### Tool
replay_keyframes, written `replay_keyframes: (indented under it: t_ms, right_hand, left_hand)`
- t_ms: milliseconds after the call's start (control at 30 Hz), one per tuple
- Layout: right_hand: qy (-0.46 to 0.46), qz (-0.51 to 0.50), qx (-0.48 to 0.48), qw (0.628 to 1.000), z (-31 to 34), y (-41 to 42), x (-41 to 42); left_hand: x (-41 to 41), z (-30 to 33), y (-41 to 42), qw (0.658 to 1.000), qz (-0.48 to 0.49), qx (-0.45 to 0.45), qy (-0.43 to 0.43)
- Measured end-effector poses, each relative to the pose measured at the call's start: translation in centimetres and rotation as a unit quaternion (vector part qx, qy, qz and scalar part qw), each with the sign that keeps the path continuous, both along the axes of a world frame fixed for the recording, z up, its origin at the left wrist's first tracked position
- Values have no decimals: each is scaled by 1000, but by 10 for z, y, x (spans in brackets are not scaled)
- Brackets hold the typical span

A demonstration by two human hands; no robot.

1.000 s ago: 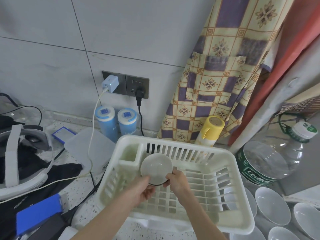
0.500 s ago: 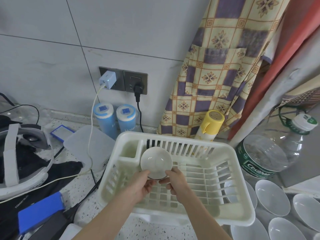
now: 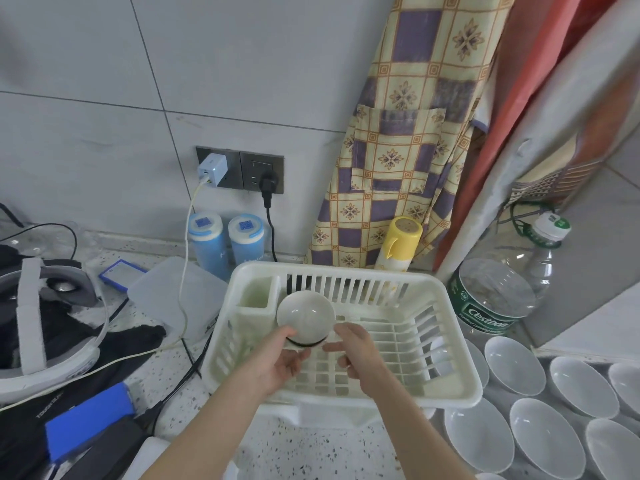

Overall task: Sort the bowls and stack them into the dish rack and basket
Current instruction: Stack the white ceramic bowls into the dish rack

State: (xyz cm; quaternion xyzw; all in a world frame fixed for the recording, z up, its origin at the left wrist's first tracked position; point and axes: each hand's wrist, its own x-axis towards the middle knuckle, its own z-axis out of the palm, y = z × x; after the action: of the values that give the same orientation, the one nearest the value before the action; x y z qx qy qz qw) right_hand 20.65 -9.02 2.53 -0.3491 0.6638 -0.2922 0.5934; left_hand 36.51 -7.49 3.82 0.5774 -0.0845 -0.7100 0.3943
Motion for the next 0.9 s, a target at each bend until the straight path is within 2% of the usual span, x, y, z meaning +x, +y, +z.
replay_keyframes:
  t_ms: [167,367,633,767,900]
  right_hand:
    - [-55,-91,-122,987,31,53,-27]
    - [-91,-237,-172,952,44,131,-65]
    - [-51,-368,-130,919,23,213,-119]
    - [-74,-411,-78,905,5,236,-145]
    - [-117,-400,-32,909,-6,244,-166]
  left_hand:
    - [0,22,29,993,66,-89,35]
    - [-29,30,76,991,-20,-111,66]
    - [-99,-1,135,983,-179,-12,45]
    - [-126,-25,163,974,-223,34,19]
    - [-153,-44,178,969,-238,59,-40]
